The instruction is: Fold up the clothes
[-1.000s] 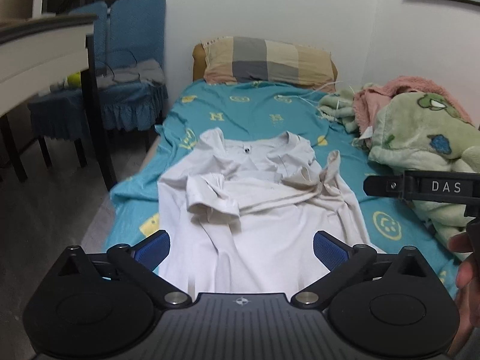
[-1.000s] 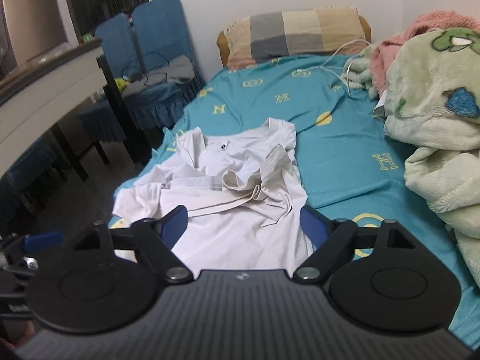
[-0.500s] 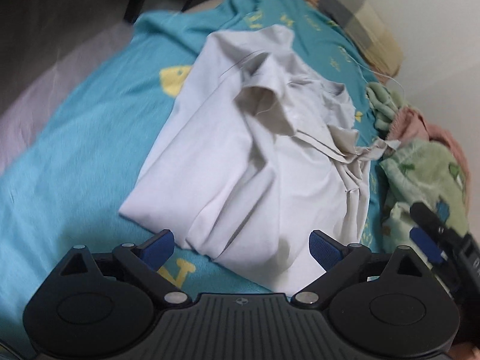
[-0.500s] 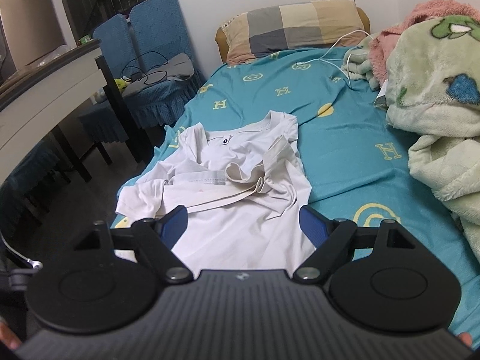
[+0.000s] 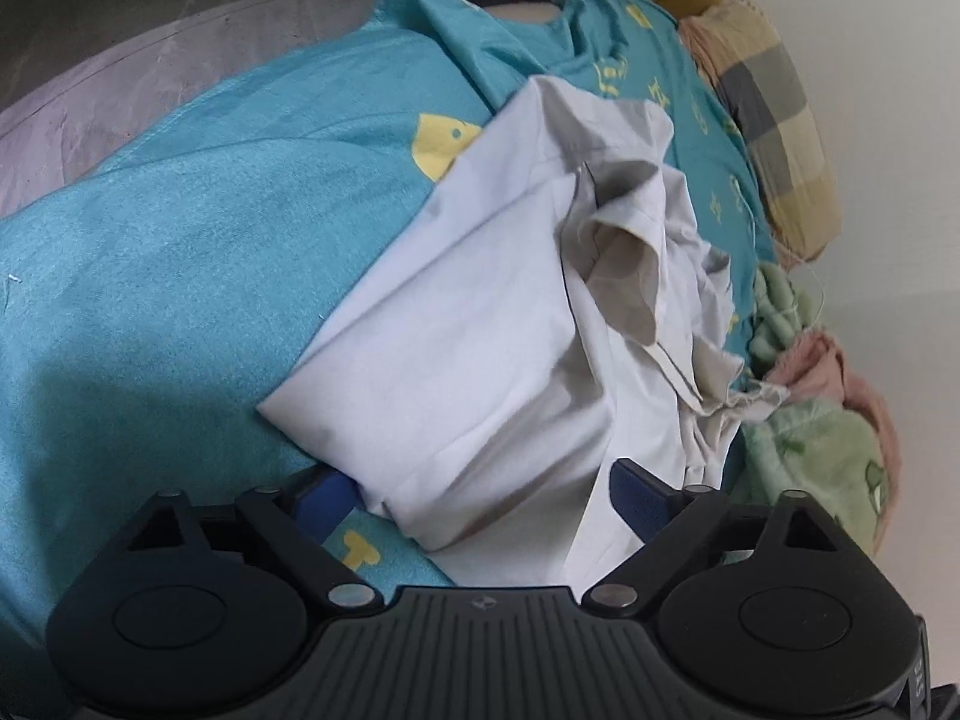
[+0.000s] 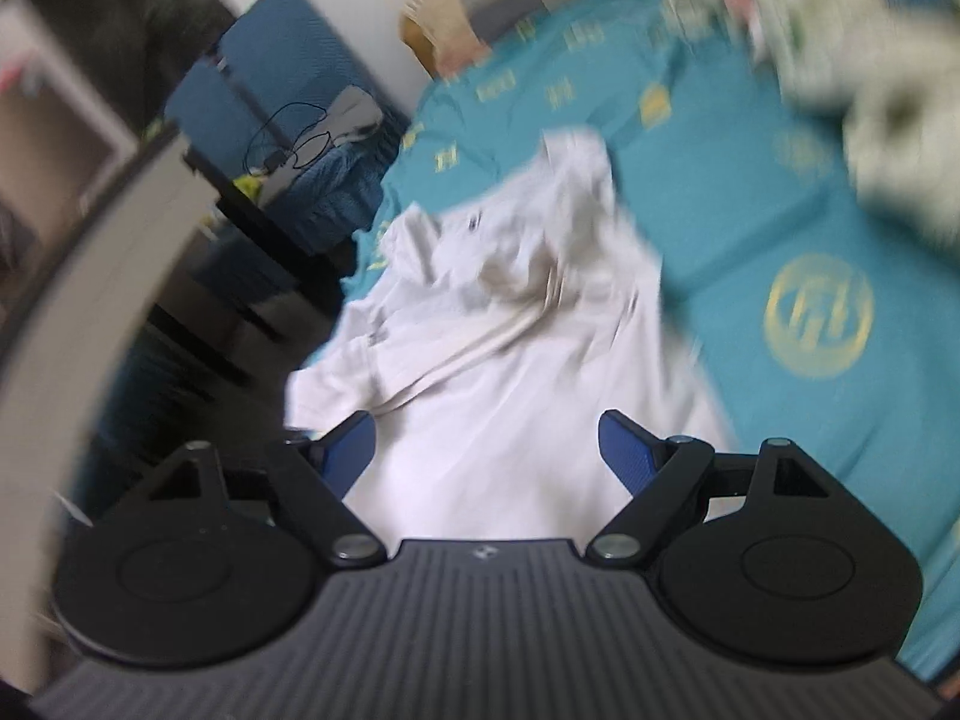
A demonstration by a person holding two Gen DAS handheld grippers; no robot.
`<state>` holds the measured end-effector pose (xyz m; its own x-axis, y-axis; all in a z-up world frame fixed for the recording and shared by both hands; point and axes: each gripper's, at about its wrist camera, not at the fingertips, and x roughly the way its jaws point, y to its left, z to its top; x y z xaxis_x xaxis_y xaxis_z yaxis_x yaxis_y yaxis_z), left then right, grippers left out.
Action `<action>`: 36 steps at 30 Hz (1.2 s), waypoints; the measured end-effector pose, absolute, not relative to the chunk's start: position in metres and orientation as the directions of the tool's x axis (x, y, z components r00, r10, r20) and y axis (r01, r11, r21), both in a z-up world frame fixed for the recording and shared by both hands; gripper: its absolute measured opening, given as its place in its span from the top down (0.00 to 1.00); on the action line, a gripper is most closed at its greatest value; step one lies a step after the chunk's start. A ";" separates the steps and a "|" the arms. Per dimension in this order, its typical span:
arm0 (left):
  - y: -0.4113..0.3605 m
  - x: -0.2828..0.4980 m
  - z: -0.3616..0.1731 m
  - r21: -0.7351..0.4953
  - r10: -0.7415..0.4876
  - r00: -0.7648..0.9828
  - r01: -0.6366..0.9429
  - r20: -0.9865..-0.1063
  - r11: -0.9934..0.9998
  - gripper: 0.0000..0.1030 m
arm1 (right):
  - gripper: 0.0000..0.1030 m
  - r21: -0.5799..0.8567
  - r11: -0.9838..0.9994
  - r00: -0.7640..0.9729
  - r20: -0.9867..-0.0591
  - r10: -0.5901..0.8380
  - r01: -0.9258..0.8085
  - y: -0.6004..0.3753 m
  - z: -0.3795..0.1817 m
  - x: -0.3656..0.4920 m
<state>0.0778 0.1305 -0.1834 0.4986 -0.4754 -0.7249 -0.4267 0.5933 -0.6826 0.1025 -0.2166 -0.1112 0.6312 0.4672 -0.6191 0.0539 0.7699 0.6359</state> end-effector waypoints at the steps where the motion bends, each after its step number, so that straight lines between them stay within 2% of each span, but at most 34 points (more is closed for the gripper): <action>1: 0.132 0.077 -0.184 -0.688 -0.476 0.504 -0.432 -0.721 0.584 0.15 | 0.19 0.692 0.718 0.599 -0.610 0.519 0.083 -0.216 -0.120 0.101; 4: 0.135 0.074 -0.186 -0.694 -0.477 0.511 -0.439 -0.715 0.571 0.19 | 0.18 0.807 0.566 0.496 -0.565 0.659 0.168 -0.208 -0.145 0.095; 9: 0.135 0.066 -0.189 -0.701 -0.512 0.479 -0.454 -0.713 0.550 0.24 | 0.19 0.823 0.476 0.345 -0.564 0.750 0.310 -0.174 -0.186 0.080; 11: 0.135 0.066 -0.191 -0.700 -0.514 0.476 -0.459 -0.713 0.546 0.25 | 0.19 0.797 0.473 0.348 -0.594 0.725 0.377 -0.173 -0.200 0.075; 14: 0.139 0.066 -0.195 -0.703 -0.502 0.493 -0.484 -0.711 0.521 0.31 | 0.20 0.782 0.419 0.472 -0.616 0.631 0.461 -0.192 -0.204 0.063; 16: 0.143 0.065 -0.198 -0.700 -0.481 0.508 -0.514 -0.714 0.496 0.45 | 0.20 0.778 0.369 0.558 -0.624 0.548 0.508 -0.207 -0.205 0.055; 18: 0.148 0.062 -0.201 -0.709 -0.477 0.525 -0.542 -0.705 0.451 0.49 | 0.20 0.775 0.328 0.628 -0.631 0.456 0.541 -0.220 -0.205 0.047; 23: 0.154 0.056 -0.204 -0.720 -0.464 0.552 -0.569 -0.693 0.398 0.54 | 0.41 0.742 0.367 0.672 -0.667 0.321 0.561 -0.230 -0.201 0.045; 24: 0.155 0.054 -0.204 -0.721 -0.457 0.560 -0.574 -0.692 0.389 0.54 | 0.55 0.735 0.378 0.672 -0.673 0.309 0.563 -0.230 -0.200 0.045; 25: 0.155 0.051 -0.203 -0.724 -0.451 0.568 -0.578 -0.688 0.377 0.55 | 0.75 0.730 0.389 0.672 -0.677 0.300 0.562 -0.230 -0.200 0.046; 26: 0.155 0.056 -0.202 -0.728 -0.454 0.572 -0.578 -0.683 0.368 0.55 | 0.83 0.726 0.400 0.672 -0.679 0.294 0.559 -0.230 -0.200 0.047; 27: 0.154 0.061 -0.200 -0.733 -0.457 0.576 -0.577 -0.678 0.360 0.54 | 0.86 0.731 0.404 0.680 -0.672 0.292 0.549 -0.233 -0.200 0.047; 30: 0.155 0.058 -0.196 -0.744 -0.476 0.574 -0.559 -0.666 0.366 0.41 | 0.87 0.768 0.397 0.723 -0.625 0.296 0.502 -0.245 -0.191 0.048; 36: 0.156 0.058 -0.201 -0.726 -0.470 0.558 -0.580 -0.684 0.369 0.48 | 0.89 0.806 0.384 0.775 -0.566 0.280 0.450 -0.252 -0.179 0.053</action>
